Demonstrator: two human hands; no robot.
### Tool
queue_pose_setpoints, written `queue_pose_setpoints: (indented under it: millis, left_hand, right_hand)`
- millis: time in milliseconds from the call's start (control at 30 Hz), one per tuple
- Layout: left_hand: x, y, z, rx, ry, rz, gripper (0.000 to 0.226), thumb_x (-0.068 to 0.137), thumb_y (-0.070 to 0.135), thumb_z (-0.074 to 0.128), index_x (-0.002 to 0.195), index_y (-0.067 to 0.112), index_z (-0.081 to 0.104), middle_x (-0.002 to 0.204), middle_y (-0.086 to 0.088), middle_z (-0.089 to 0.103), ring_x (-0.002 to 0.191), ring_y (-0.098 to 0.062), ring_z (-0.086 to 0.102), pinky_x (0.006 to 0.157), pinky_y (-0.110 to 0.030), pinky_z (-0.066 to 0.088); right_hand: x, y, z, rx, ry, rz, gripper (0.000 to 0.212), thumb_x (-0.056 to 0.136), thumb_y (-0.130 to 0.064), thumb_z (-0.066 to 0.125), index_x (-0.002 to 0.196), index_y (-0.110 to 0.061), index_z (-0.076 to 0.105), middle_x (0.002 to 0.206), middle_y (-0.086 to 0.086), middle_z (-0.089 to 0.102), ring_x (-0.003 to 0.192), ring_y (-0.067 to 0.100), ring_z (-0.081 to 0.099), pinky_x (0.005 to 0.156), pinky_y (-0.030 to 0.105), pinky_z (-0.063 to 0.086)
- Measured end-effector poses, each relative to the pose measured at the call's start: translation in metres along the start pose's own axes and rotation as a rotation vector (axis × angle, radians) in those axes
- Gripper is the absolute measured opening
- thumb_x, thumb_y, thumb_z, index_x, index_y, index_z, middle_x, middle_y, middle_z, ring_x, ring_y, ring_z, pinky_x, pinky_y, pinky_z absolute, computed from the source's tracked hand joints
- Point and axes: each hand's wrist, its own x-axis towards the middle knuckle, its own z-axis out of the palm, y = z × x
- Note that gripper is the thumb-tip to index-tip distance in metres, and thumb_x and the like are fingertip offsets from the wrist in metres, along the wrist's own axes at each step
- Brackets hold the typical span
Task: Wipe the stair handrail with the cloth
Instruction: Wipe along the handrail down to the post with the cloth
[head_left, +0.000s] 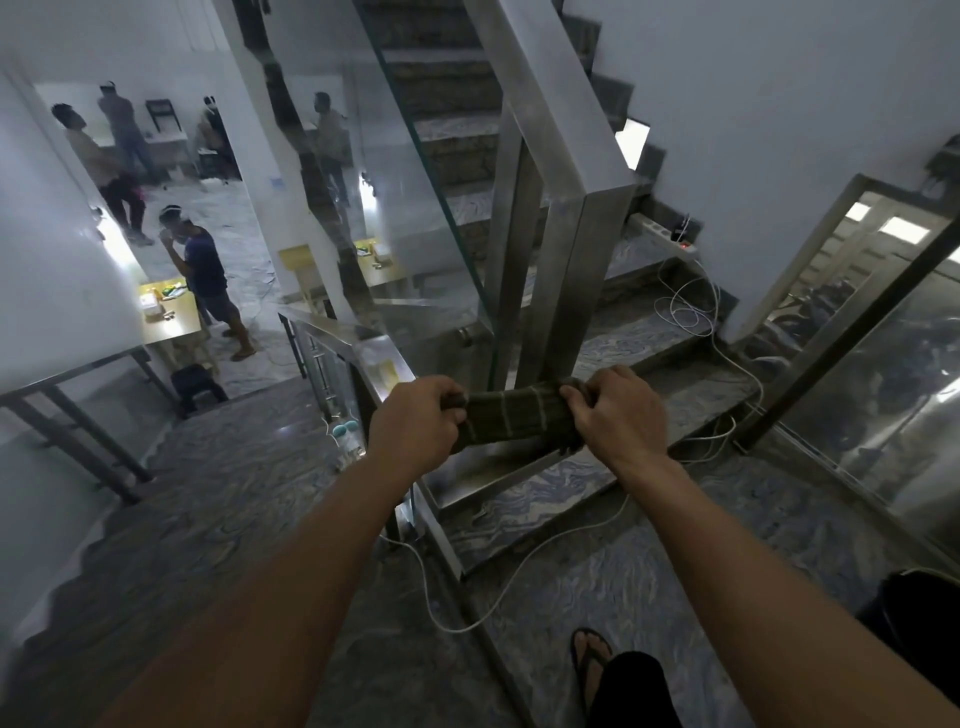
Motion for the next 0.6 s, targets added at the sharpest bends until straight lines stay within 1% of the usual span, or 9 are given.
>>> queue_pose_setpoints:
  millis: [100,167,233,300,367,433,467,533,600]
  left_hand:
    - [0.001,-0.005,0.009,0.103,-0.104,-0.113,0.019,0.084,0.013,0.060,0.100,0.018,0.070,0.105,-0.010,0.067,0.096,-0.027,0.063,0.085,-0.044,0.055]
    - [-0.002,-0.007,0.014,0.135,-0.117,-0.158,0.022,0.084,0.012,0.058,0.101,0.017,0.071,0.104,-0.010,0.069,0.096,-0.029,0.063,0.084,-0.042,0.055]
    - [-0.003,-0.010,0.017,0.123,-0.087,-0.154,0.022,0.086,0.015,0.056,0.103,0.019,0.071,0.102,-0.009,0.069,0.098,-0.028,0.062,0.085,-0.041,0.053]
    - [-0.002,-0.012,0.017,0.078,-0.034,-0.111,0.021,0.088,0.019,0.057,0.104,0.021,0.070,0.101,-0.007,0.068,0.098,-0.026,0.061,0.087,-0.043,0.052]
    - [-0.003,-0.012,0.016,0.045,0.085,-0.020,0.020,0.087,0.021,0.061,0.104,0.018,0.071,0.100,-0.007,0.066,0.097,-0.024,0.058,0.085,-0.042,0.052]
    - [-0.007,-0.010,0.014,0.033,0.255,0.098,0.019,0.084,0.019,0.066,0.101,0.014,0.072,0.097,-0.006,0.061,0.095,-0.022,0.054,0.081,-0.039,0.049]
    - [-0.011,-0.011,0.014,0.033,0.322,0.146,0.018,0.082,0.017,0.068,0.099,0.012,0.072,0.097,-0.007,0.060,0.094,-0.022,0.053,0.080,-0.037,0.048]
    - [-0.021,-0.020,0.018,0.075,0.349,0.192,0.019,0.079,0.015,0.070,0.098,0.012,0.073,0.102,-0.009,0.063,0.099,-0.025,0.054,0.083,-0.040,0.048]
    - [-0.030,-0.034,0.026,0.178,0.211,0.153,0.022,0.081,0.018,0.066,0.101,0.017,0.073,0.116,-0.010,0.065,0.112,-0.028,0.054,0.096,-0.048,0.045]
  right_hand:
    - [0.003,0.000,0.017,-0.057,-0.073,0.011,0.035,0.085,-0.049,0.058,0.092,-0.015,0.063,0.095,0.003,0.058,0.086,0.022,0.057,0.071,0.034,0.045]
    - [0.000,0.005,0.028,-0.010,-0.172,0.002,0.041,0.085,-0.052,0.058,0.108,-0.019,0.063,0.103,0.003,0.058,0.094,0.022,0.057,0.077,0.035,0.047]
    - [-0.002,0.011,0.030,0.068,-0.239,-0.035,0.039,0.085,-0.045,0.061,0.116,-0.021,0.063,0.104,0.004,0.062,0.095,0.023,0.059,0.078,0.034,0.047]
    - [0.000,0.016,0.026,0.132,-0.233,-0.072,0.030,0.085,-0.033,0.065,0.110,-0.018,0.068,0.091,0.003,0.069,0.087,0.024,0.065,0.073,0.032,0.047]
    - [0.003,0.019,0.018,0.171,-0.102,-0.112,0.023,0.085,-0.029,0.067,0.102,-0.013,0.070,0.086,0.003,0.069,0.081,0.021,0.064,0.071,0.030,0.046]
    - [0.003,0.018,0.009,0.262,0.063,-0.143,0.021,0.085,-0.030,0.067,0.099,-0.014,0.068,0.089,0.004,0.068,0.080,0.018,0.062,0.072,0.029,0.048]
    - [0.001,0.017,0.006,0.321,0.106,-0.161,0.021,0.085,-0.032,0.066,0.098,-0.016,0.066,0.089,0.003,0.066,0.079,0.016,0.060,0.071,0.029,0.049]
    - [-0.007,0.019,0.009,0.345,0.047,-0.181,0.021,0.085,-0.035,0.065,0.096,-0.018,0.063,0.088,0.000,0.062,0.077,0.013,0.057,0.068,0.027,0.047]
    - [-0.017,0.026,0.020,0.269,-0.156,-0.182,0.023,0.083,-0.040,0.066,0.094,-0.020,0.065,0.086,-0.003,0.061,0.076,0.012,0.056,0.067,0.028,0.045]
